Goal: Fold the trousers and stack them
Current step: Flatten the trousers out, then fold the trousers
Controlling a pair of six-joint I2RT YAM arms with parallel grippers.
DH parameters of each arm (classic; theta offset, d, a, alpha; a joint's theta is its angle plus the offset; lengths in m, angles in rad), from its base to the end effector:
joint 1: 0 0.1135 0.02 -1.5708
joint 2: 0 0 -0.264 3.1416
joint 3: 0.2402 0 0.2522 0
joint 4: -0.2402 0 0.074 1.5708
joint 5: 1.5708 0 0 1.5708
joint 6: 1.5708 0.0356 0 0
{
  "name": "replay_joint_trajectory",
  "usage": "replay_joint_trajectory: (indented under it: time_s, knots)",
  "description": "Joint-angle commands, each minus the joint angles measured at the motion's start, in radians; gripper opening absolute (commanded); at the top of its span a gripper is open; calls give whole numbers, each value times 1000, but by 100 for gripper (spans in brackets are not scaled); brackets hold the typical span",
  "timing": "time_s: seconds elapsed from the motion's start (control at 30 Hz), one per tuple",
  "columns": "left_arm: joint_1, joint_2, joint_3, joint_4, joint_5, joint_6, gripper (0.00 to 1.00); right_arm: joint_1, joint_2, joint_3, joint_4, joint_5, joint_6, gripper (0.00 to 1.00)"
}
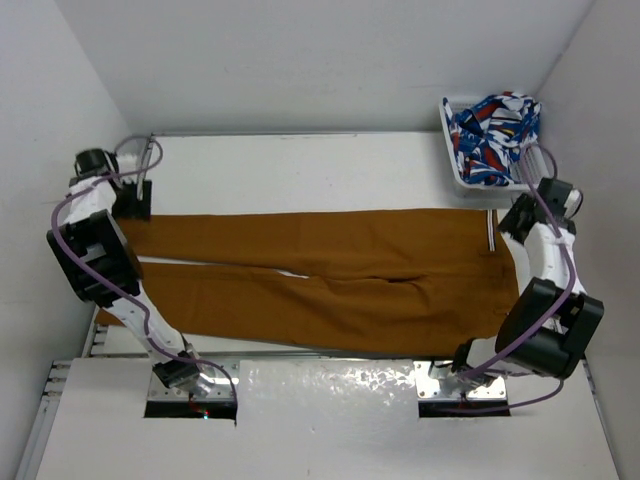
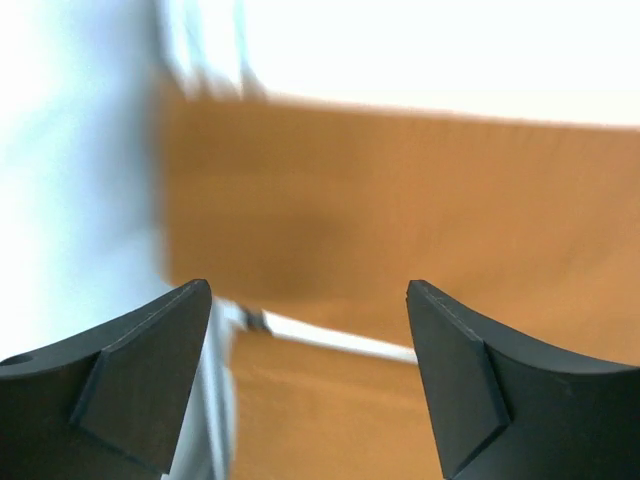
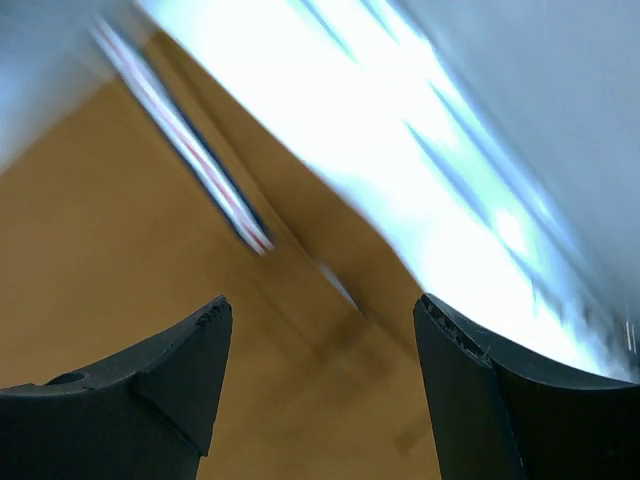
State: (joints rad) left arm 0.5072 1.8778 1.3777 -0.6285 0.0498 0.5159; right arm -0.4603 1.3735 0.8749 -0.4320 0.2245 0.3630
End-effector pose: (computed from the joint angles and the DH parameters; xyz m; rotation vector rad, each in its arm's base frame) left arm 0.3421 0.1881 0.2013 0.0271 2.7219 0.2404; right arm 0.2447 -0.1302 0.2208 1.0837 2.2492 -0.3211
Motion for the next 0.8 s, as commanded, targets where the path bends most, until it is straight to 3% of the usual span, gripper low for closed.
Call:
replay_joint_trajectory:
  time_s: [0.0,0.33,0.43,0.6,0.77]
  knots:
    - [5,-29,197,-7,145,-53,78,12,54,146,127,-105,-73,71]
    - [31,259,496,-11,157,-226,88,31,358,121,386,-198,45,73]
    - [31,386,613,-95,119,-250,92,41,441,144,334,-150,48,73]
    - [37,448,581,-74,-1,-260,93,74,493,154,277,-103,5,74]
    - [44,442,549,-56,-33,-258,95,87,515,139,299,-114,11,77]
